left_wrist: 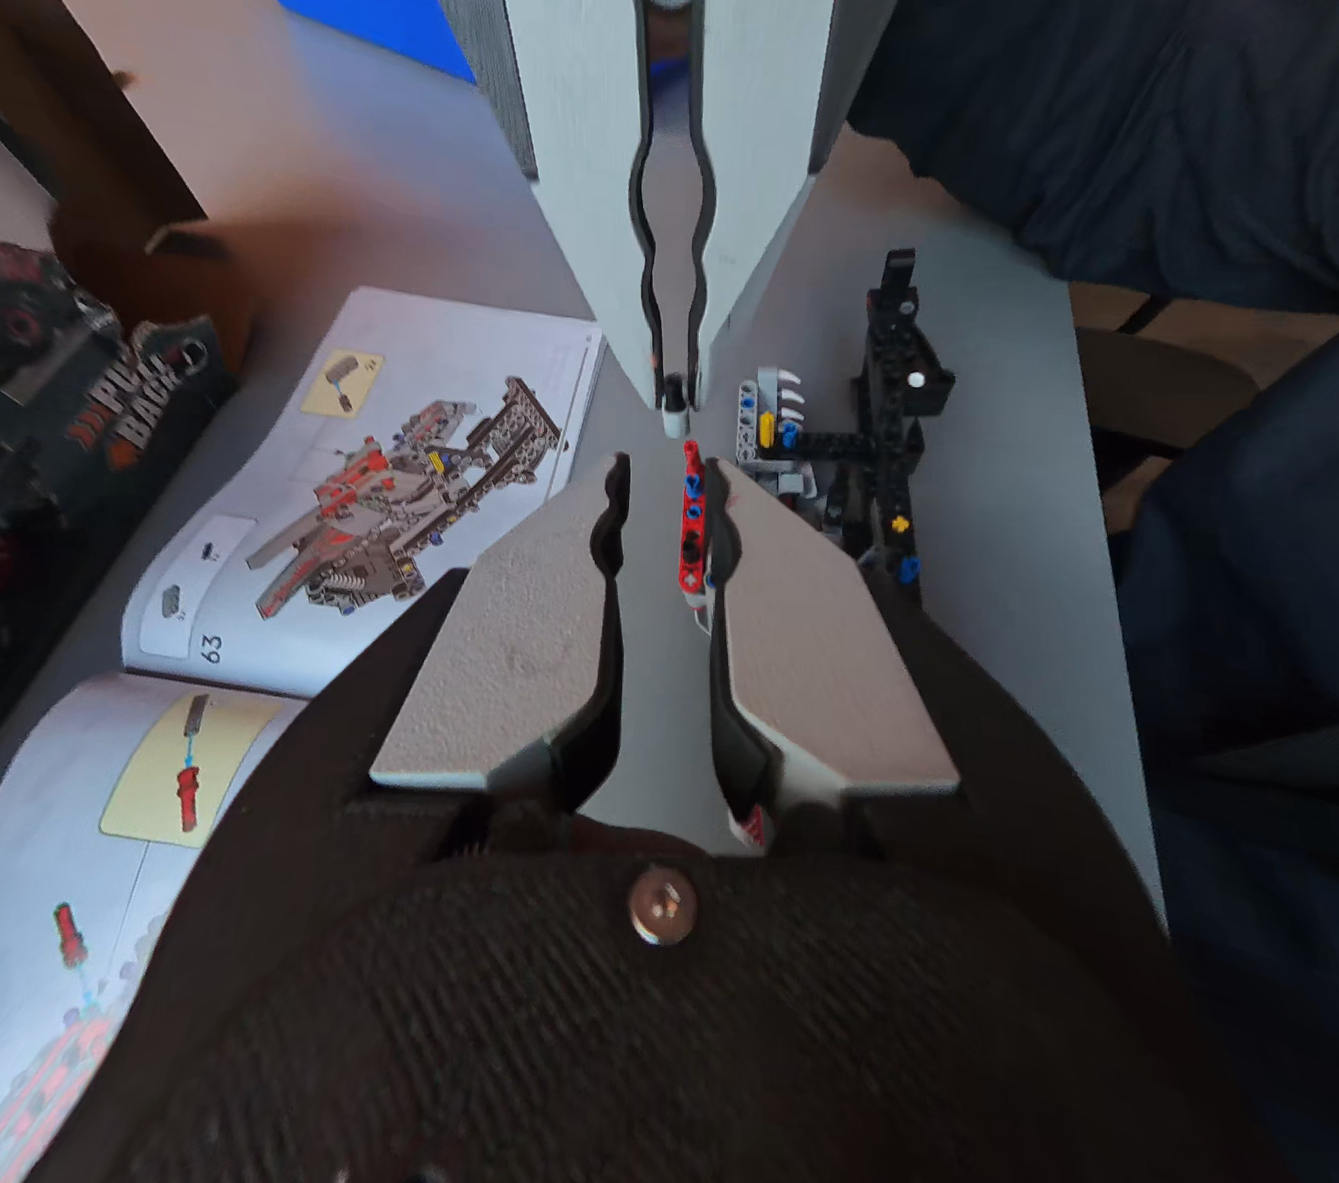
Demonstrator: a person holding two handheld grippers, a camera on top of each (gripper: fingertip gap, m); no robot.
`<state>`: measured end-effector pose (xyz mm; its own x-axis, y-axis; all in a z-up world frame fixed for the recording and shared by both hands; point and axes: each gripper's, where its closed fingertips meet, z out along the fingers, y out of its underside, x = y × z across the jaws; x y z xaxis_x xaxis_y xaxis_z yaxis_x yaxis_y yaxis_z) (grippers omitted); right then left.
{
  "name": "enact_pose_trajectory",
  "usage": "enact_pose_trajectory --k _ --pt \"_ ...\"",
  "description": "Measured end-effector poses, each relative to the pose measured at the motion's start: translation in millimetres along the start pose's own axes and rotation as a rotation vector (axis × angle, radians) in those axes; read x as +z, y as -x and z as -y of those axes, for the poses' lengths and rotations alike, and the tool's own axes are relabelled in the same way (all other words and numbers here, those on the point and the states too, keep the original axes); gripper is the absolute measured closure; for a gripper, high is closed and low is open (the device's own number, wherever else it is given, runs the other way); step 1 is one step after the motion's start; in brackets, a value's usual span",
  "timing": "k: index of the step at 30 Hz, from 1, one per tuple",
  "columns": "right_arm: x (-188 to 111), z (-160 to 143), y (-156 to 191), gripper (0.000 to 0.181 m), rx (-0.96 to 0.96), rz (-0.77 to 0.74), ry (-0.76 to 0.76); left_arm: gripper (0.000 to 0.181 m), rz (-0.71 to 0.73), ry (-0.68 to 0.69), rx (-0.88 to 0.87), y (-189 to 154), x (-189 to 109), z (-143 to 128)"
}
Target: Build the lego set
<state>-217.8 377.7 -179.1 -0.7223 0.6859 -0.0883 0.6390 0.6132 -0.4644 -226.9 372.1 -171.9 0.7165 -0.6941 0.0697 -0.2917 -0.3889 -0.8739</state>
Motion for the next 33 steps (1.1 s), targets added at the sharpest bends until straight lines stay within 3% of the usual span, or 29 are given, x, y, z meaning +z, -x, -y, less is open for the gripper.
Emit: enact_pose_trajectory --k 18,28,33 --pt "7.6 3.9 6.5 0.176 -0.054 -0.04 0.029 0.177 -0.019 0.018 0.067 -9.9 11.2 -5.2" --pt "-16.3 -2.6 -2.6 0.181 -0.038 -0.085 -0.046 0.177 -0.054 -0.065 -0.015 -4.4 6.0 2.3" --pt "-14.8 4.2 2.4 0.176 -0.031 -0.032 -0.088 0.178 -0.068 -0.072 -0.016 -7.3 7.8 2.6"
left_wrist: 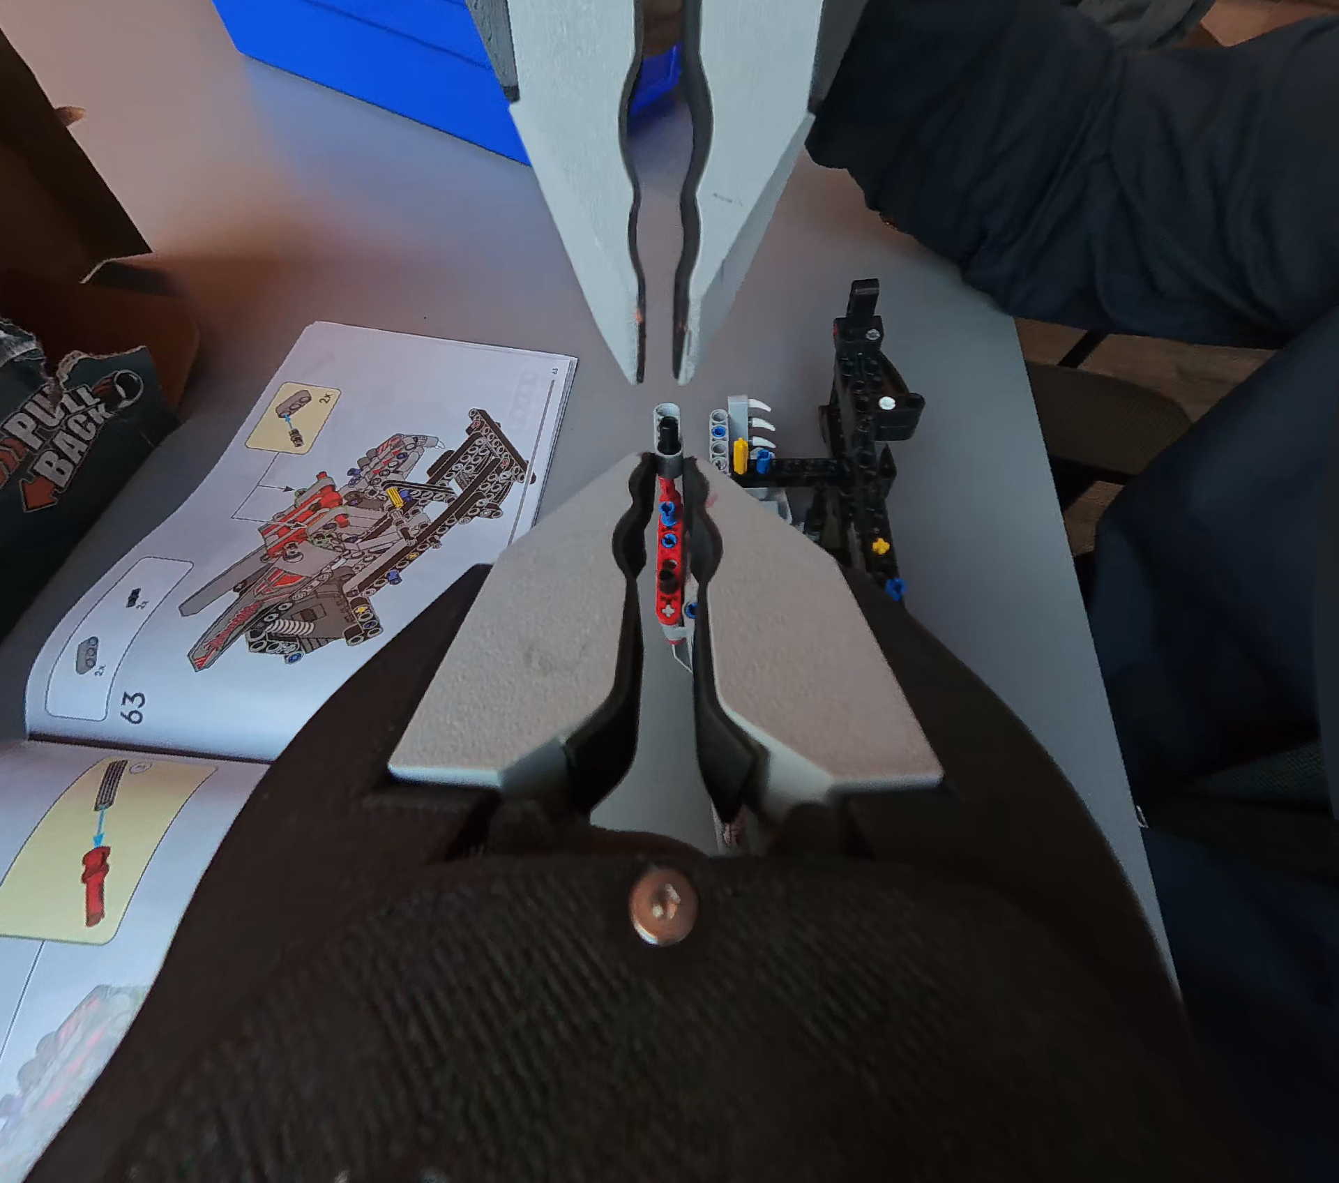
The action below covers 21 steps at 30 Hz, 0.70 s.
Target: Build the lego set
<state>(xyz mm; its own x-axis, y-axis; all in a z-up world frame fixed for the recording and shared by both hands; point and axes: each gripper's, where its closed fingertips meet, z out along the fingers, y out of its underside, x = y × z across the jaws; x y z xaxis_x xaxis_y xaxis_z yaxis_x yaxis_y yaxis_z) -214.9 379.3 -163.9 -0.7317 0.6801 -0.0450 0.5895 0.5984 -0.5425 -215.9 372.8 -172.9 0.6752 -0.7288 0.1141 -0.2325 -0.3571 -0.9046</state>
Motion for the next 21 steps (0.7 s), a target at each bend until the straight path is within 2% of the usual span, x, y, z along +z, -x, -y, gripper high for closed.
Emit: enact_pose_trajectory --k 4,10,11,12,13,15,21 --pt "9.8 0.0 1.8 0.179 -0.022 0.007 0.028 0.177 -0.008 -0.002 -0.006 -0.1 -0.3 -0.5" --pt "8.6 5.2 0.0 0.181 -0.013 -0.001 0.003 0.178 -0.017 -0.014 -0.034 1.2 -0.8 -0.1" --pt "8.0 5.0 -0.9 0.177 -0.007 -0.003 -0.002 0.177 -0.014 -0.016 -0.031 1.6 -1.5 0.4" --pt "7.5 4.3 -1.2 0.166 -0.001 0.003 -0.005 0.177 -0.011 -0.023 -0.025 1.7 -2.1 1.5" --pt "7.6 3.9 -0.9 0.166 0.003 0.011 -0.008 0.177 -0.012 -0.026 -0.024 1.4 -2.6 2.2" --pt "9.2 3.9 0.0 0.176 -0.003 0.019 -0.009 0.178 -0.011 -0.03 -0.026 1.6 -2.9 3.0" --pt "11.0 2.8 0.7 0.177 -0.001 0.008 0.013 0.177 -0.026 -0.023 -0.046 1.5 -2.1 0.4"
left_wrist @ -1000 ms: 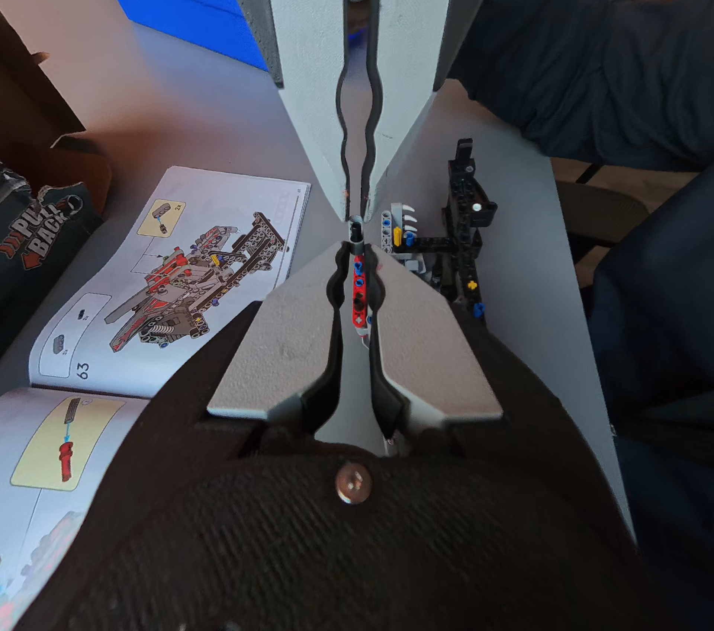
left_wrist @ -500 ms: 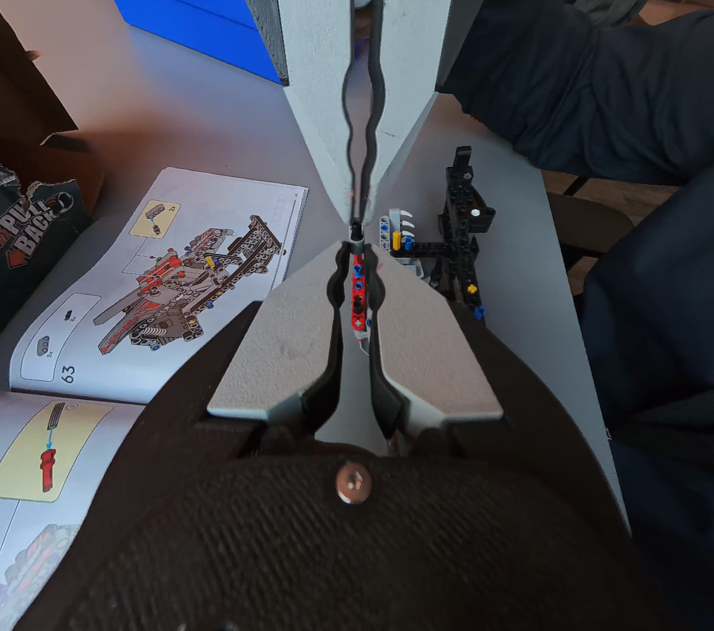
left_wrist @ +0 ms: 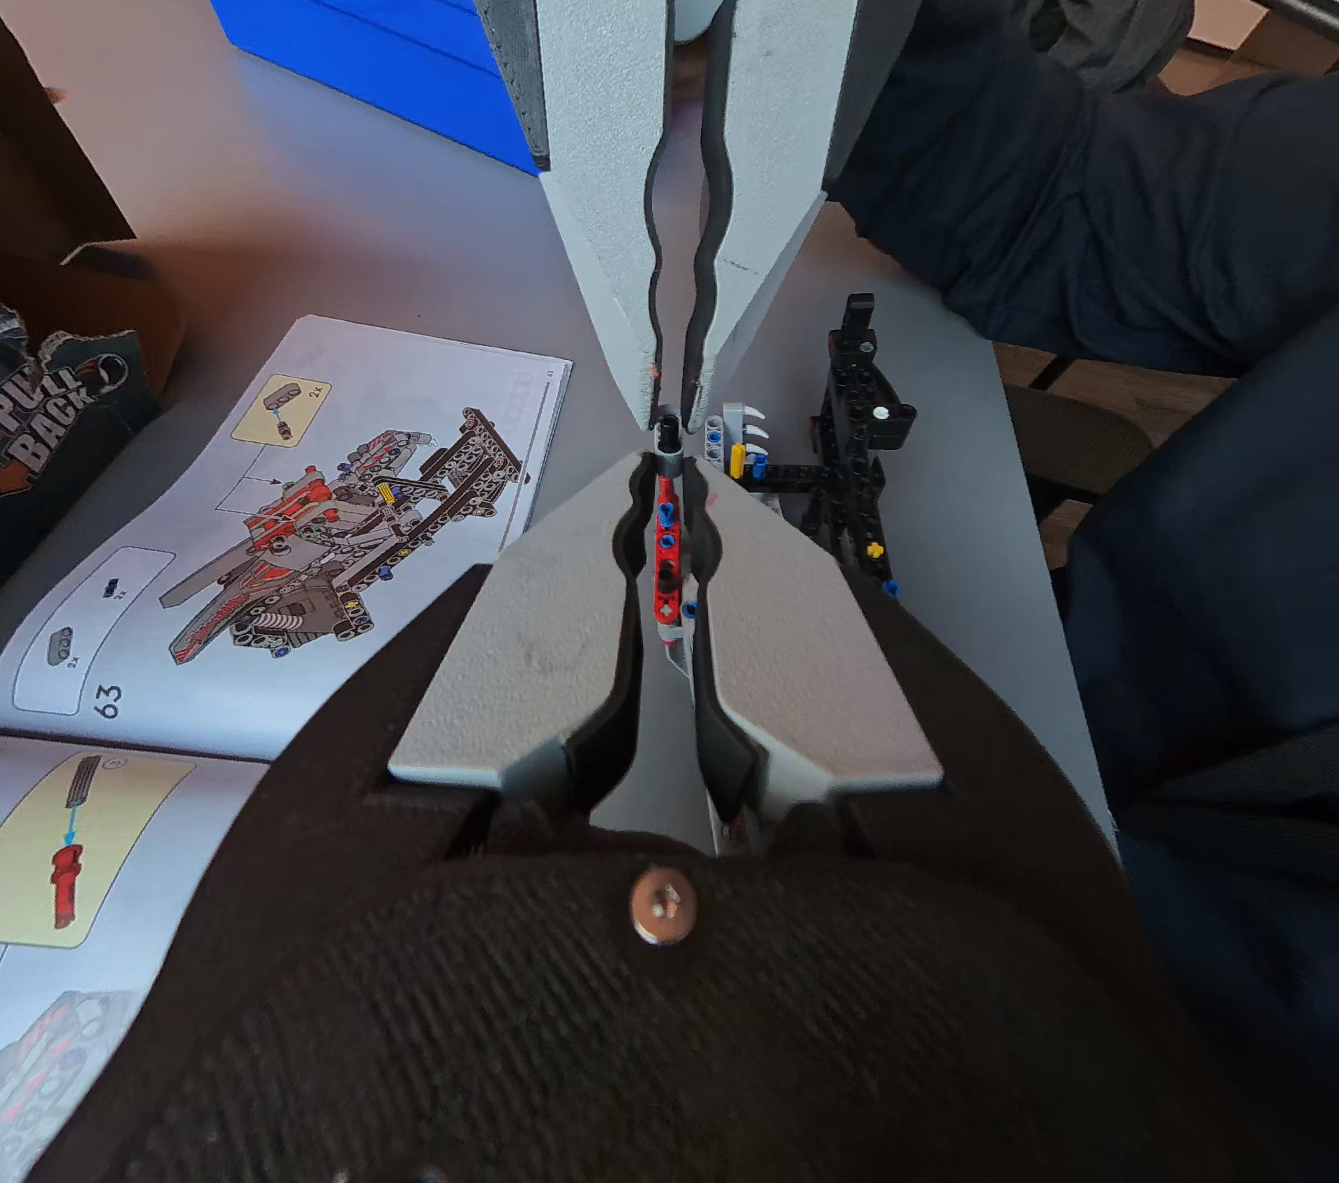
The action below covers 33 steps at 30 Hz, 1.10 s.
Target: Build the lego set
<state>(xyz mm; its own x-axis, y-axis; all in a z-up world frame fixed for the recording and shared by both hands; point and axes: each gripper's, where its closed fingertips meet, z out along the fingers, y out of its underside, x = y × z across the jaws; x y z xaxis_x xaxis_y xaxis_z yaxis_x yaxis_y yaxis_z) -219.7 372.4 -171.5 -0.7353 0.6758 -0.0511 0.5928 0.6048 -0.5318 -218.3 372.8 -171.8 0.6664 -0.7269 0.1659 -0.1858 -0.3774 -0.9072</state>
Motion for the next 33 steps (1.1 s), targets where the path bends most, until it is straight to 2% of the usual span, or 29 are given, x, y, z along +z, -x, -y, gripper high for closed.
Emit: enact_pose_trajectory --k 18,25,27,30,33 --pt "-0.1 1.8 -4.3 0.176 0.0 -0.029 -0.006 0.177 0.008 -0.017 -0.032 3.4 -0.6 2.0" --pt "1.9 0.4 -5.0 0.177 -0.003 -0.061 0.034 0.177 0.002 0.004 -0.071 3.8 0.0 0.4" --pt "1.4 0.2 -6.0 0.177 0.027 -0.058 0.037 0.177 -0.005 0.034 -0.112 5.0 -1.7 -2.4" --pt "-0.3 -1.9 -8.8 0.177 0.064 -0.066 0.048 0.154 -0.005 0.154 -0.148 9.3 -2.0 -21.8" --pt "-0.2 -3.3 -7.5 0.177 0.092 -0.065 0.079 0.157 -0.013 0.222 -0.146 7.5 3.8 -33.0"
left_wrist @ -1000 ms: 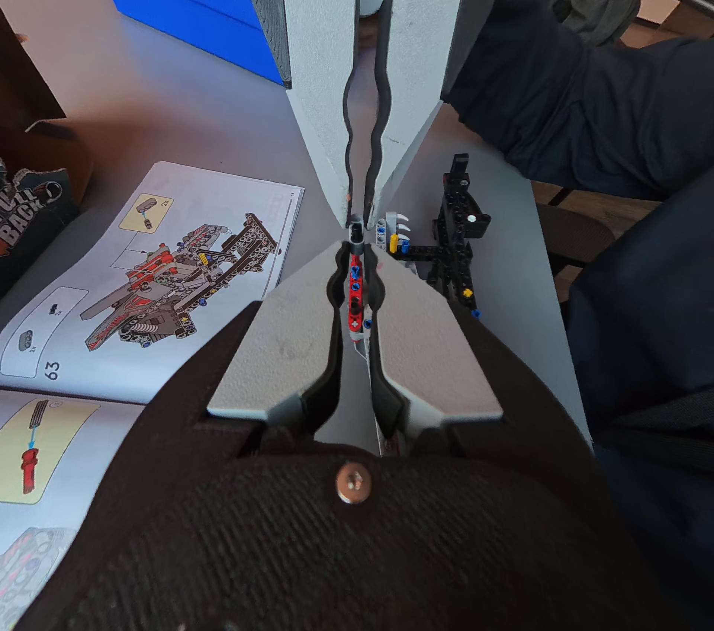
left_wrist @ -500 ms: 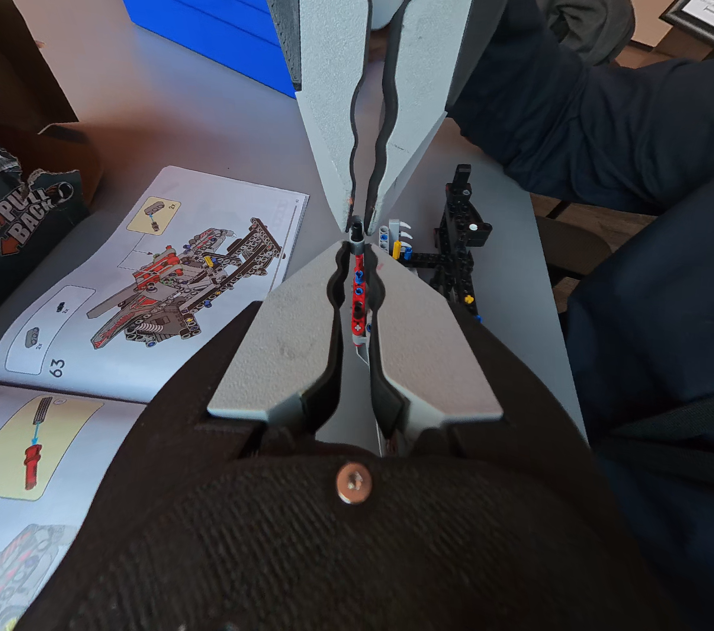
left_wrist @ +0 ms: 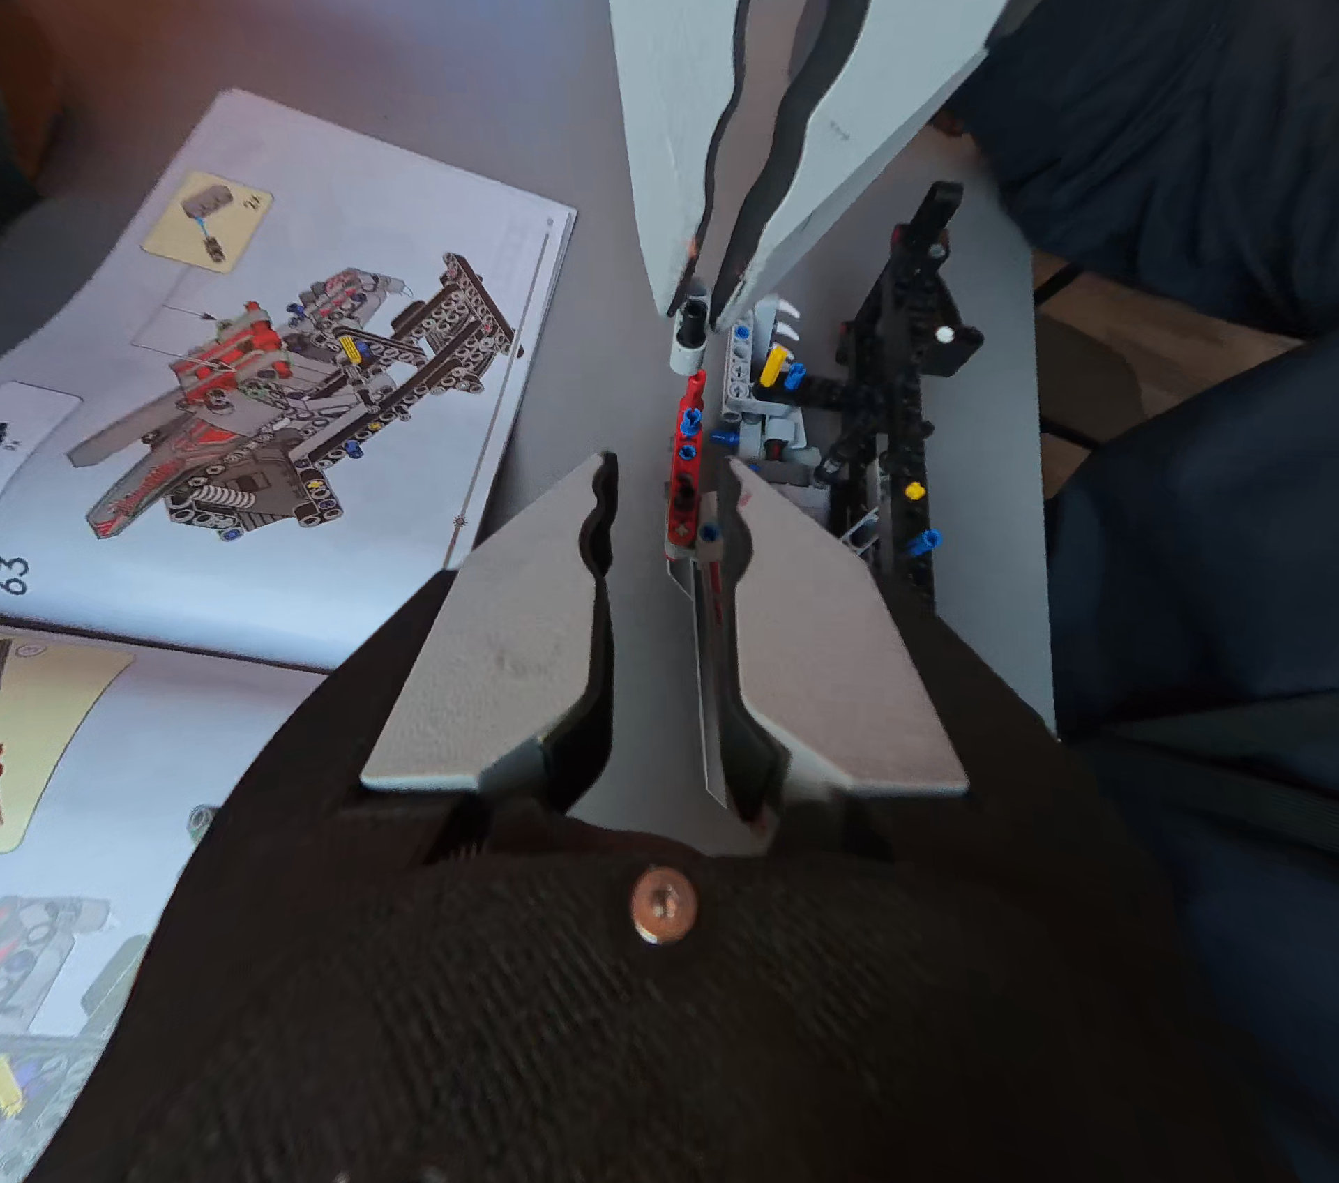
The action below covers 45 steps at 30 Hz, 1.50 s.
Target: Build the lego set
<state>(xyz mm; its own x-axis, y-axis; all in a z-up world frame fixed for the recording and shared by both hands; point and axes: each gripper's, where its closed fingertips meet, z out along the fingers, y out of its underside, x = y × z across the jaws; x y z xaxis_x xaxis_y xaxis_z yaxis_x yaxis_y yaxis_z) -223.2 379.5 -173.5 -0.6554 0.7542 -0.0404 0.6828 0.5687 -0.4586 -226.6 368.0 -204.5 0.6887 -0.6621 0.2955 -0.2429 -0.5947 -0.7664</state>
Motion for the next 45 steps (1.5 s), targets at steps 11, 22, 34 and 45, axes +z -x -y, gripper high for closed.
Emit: enact_pose_trajectory --k 11,22,34,45 --pt "11.0 -7.3 7.9 0.177 -0.011 -0.008 0.101 0.172 -0.011 0.119 0.092 -4.9 16.3 -8.5" --pt "14.1 -14.1 8.9 0.177 -0.004 0.01 0.111 0.157 -0.027 0.107 0.136 -2.2 2.8 0.4" --pt "19.7 -13.0 8.9 0.177 -0.042 0.031 0.172 0.166 -0.067 0.142 0.074 -1.3 6.3 -7.9" --pt "10.5 -20.9 6.4 0.177 0.049 0.066 0.142 0.167 -0.08 0.115 0.083 -5.7 15.3 3.7"
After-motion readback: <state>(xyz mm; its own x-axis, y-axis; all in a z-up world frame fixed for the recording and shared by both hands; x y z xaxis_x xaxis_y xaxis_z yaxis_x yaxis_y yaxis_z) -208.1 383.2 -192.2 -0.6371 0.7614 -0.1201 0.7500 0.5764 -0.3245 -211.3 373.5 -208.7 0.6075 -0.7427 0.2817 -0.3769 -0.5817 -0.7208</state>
